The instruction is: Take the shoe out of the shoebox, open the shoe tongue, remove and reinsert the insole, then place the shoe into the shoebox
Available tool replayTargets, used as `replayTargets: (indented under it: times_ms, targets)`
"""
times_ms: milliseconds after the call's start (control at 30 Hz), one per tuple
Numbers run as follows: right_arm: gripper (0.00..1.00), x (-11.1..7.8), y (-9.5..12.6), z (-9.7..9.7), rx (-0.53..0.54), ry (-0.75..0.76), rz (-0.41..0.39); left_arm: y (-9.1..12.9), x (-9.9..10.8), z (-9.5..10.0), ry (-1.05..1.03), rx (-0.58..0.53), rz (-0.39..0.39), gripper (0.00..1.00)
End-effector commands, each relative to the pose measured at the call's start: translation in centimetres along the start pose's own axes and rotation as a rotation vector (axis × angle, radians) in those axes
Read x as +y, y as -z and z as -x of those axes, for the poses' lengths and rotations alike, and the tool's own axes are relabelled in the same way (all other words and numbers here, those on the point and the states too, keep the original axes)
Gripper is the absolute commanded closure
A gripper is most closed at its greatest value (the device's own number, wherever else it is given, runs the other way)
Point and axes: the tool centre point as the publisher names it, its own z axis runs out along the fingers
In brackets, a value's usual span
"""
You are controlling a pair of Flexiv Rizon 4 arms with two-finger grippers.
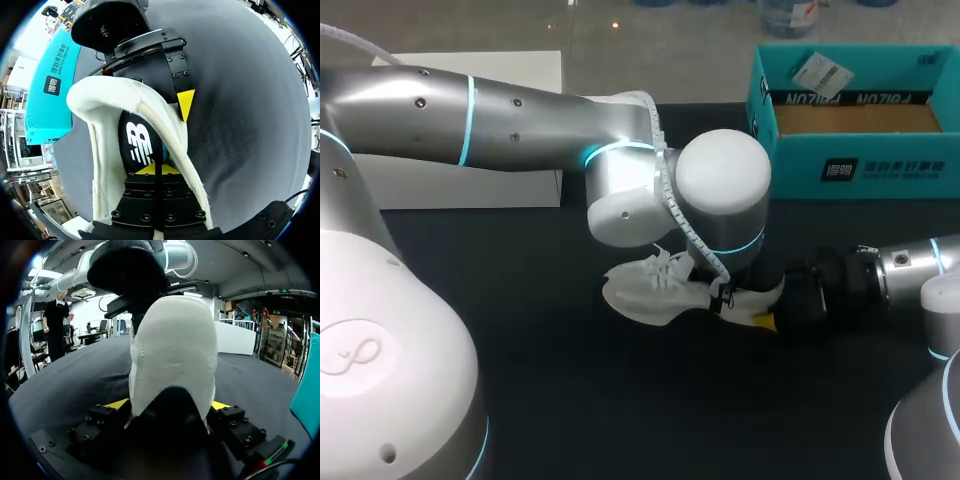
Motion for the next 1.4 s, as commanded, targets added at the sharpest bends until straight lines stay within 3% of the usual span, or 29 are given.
replayTargets:
  times_ms: [33,300,633,933,1267,1400]
  targets:
    - [1.0,-0.6,-0.6,-0.2,0.001,0.0,-0.004,2.9,0.7,0.1,0.005,-0.026,-0.021,1.0]
    - [1.0,-0.6,-0.6,-0.2,0.001,0.0,-0.004,5.9,1.4,0.5,0.032,-0.068,-0.05,1.0]
    - [1.0,-0.6,-0.6,-0.2,0.001,0.0,-0.004,6.5,1.9,0.8,0.066,-0.07,-0.057,1.0]
    - [1.0,-0.6,-0.6,-0.2,0.001,0.0,-0.004,5.3,1.1,0.8,0.063,-0.037,-0.038,1.0]
    - [1.0,-0.6,-0.6,-0.2,0.001,0.0,-0.004,3.3,-0.8,0.9,0.031,0.08,-0.018,1.0]
    - [1.0,-0.6,-0.6,-0.2,0.001,0.0,-0.004,2.4,-1.0,0.4,-0.007,0.141,-0.014,0.87]
